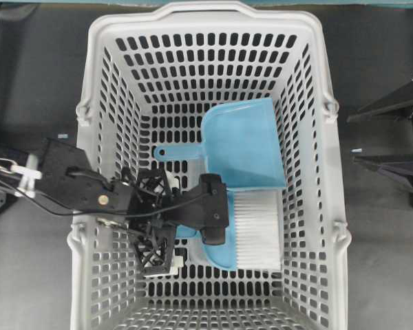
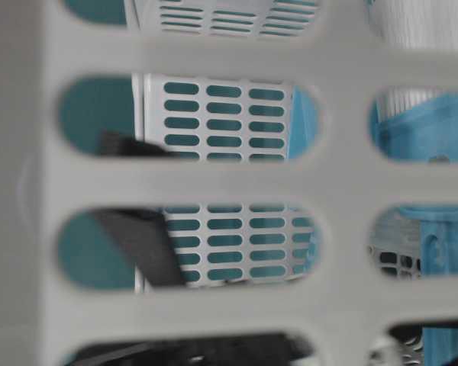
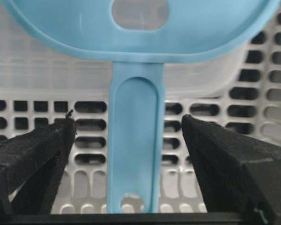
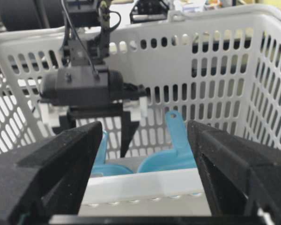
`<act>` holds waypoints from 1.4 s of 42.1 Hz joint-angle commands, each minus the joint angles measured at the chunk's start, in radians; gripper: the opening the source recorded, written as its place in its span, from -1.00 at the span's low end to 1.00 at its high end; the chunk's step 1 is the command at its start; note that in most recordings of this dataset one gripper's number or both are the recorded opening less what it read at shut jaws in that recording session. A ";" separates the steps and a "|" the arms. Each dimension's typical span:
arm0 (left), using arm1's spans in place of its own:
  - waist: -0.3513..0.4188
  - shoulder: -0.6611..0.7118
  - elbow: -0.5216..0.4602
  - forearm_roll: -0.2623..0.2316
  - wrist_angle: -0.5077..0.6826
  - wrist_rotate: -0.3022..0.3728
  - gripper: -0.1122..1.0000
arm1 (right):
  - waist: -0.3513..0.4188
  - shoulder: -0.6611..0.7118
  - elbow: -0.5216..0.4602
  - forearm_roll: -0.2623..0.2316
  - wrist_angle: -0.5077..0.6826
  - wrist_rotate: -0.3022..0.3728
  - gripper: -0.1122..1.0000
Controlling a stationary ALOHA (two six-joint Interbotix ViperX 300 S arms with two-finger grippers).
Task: Pick up the hand brush from the shopping basket with the left arm.
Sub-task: 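Lower the left gripper around the brush handle, then close the left gripper on the brush handle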
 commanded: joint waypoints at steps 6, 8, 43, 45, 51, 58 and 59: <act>-0.002 -0.003 -0.005 0.003 -0.006 0.003 0.83 | 0.000 0.005 -0.003 0.003 -0.011 0.000 0.47; -0.003 -0.002 -0.005 0.005 -0.005 0.003 0.83 | 0.002 0.005 -0.002 0.003 -0.011 0.000 0.47; -0.023 -0.123 -0.049 0.003 0.043 0.114 -0.36 | 0.002 0.003 0.005 0.008 -0.012 0.003 0.47; -0.023 -0.143 -0.067 0.003 0.064 0.112 -0.36 | 0.002 0.003 0.006 0.006 -0.014 0.003 0.47; -0.023 -0.202 -0.152 0.003 0.179 0.110 -0.36 | 0.002 0.000 0.006 0.006 -0.020 0.003 0.47; -0.023 -0.270 -0.288 0.003 0.313 0.101 -0.36 | 0.002 0.000 0.006 0.008 -0.021 0.005 0.47; -0.023 -0.278 -0.307 0.003 0.321 0.101 -0.36 | 0.002 0.000 0.008 0.008 -0.021 0.008 0.47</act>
